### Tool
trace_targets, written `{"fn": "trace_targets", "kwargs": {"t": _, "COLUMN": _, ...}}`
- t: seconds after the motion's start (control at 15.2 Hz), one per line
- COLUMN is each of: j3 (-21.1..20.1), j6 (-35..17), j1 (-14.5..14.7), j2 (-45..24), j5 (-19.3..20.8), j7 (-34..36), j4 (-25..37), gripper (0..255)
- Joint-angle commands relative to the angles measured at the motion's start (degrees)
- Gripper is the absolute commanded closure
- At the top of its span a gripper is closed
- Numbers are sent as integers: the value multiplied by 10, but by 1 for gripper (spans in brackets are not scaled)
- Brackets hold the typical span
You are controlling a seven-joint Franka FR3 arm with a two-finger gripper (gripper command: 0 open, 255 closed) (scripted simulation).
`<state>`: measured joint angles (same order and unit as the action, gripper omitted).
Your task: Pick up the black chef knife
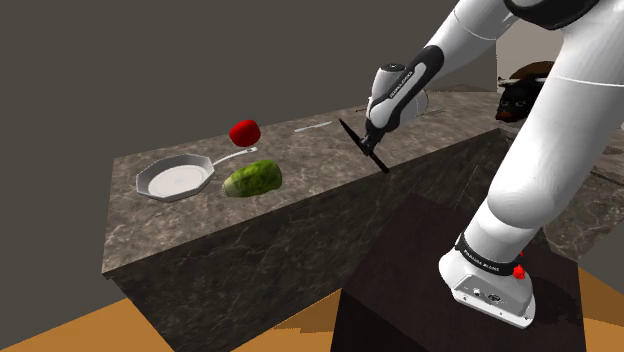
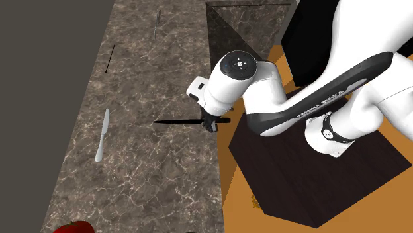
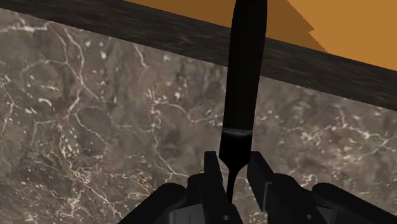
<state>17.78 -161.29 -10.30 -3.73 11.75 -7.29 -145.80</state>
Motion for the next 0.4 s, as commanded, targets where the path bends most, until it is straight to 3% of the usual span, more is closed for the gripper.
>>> {"fn": "trace_targets", "kwargs": {"t": 0.0, "j3": 1, "j6": 17, "j1": 1, "j2": 15, "j5": 4, "j7": 2, "j4": 1, "gripper": 255}}
{"fn": "trace_targets", "kwargs": {"t": 0.33, "j3": 1, "j6": 44, "j1": 1, "j2": 40, "j5": 9, "j7": 3, "j4": 5, "gripper": 255}}
